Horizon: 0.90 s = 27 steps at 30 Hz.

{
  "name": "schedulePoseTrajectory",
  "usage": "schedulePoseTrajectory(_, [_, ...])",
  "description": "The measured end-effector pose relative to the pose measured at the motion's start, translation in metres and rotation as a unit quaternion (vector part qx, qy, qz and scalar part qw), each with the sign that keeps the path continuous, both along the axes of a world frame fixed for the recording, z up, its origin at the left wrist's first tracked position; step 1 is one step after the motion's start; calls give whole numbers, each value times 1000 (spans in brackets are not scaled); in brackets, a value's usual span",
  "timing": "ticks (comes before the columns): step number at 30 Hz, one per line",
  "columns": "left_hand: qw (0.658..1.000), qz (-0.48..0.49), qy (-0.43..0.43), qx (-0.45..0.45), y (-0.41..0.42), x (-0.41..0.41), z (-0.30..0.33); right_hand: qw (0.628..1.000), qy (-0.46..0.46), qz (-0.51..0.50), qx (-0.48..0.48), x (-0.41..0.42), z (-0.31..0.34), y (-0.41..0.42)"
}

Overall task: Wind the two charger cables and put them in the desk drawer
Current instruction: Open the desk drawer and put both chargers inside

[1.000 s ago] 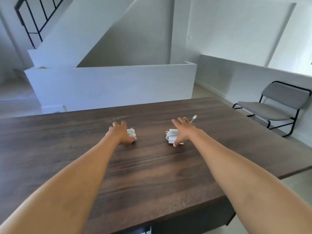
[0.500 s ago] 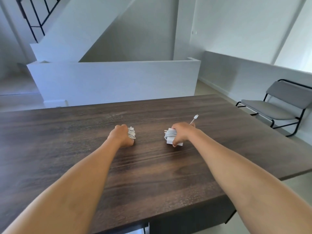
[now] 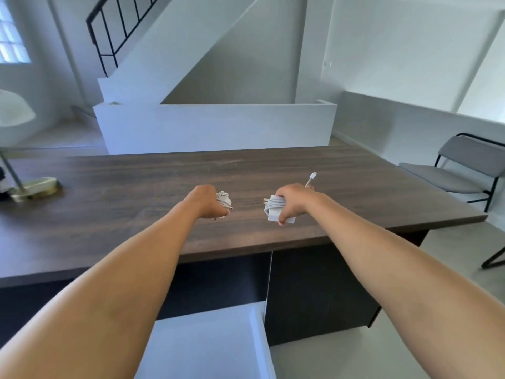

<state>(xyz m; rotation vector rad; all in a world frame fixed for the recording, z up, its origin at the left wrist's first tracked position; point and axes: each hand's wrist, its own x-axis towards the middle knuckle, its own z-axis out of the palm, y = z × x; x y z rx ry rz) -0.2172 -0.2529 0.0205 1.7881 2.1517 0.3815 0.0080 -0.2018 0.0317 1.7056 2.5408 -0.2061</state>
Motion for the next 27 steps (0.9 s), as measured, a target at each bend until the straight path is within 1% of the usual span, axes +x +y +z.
schedulePoseTrajectory(2, [1000, -12, -13, -22, -33, -11, 3, 1000, -2, 12, -7, -9, -1, -33])
schedulePoseTrajectory(7, [993, -34, -61, -92, -85, -23, 5, 999, -17, 29, -24, -23, -15, -88])
schedulePoseTrajectory(15, [986, -4, -47, -162, -135, -22, -35, 994, -49, 78, -62, -37, -64, -135])
schedulePoseTrajectory(18, [983, 7, -49, -175, -142, -17, -56, 992, -61, 92, -66, -39, -86, -140])
schedulePoseTrajectory(21, [979, 19, -65, -190, -146, -15, -93, 988, -64, 107, -88, -41, -120, -144])
schedulePoseTrajectory(24, [975, 31, -37, -215, -155, -15, -136, 983, -80, 119, -115, -44, -162, -147])
schedulePoseTrajectory(27, [978, 53, -13, -201, -163, -17, -184, 980, -94, 125, -123, -47, -208, -149])
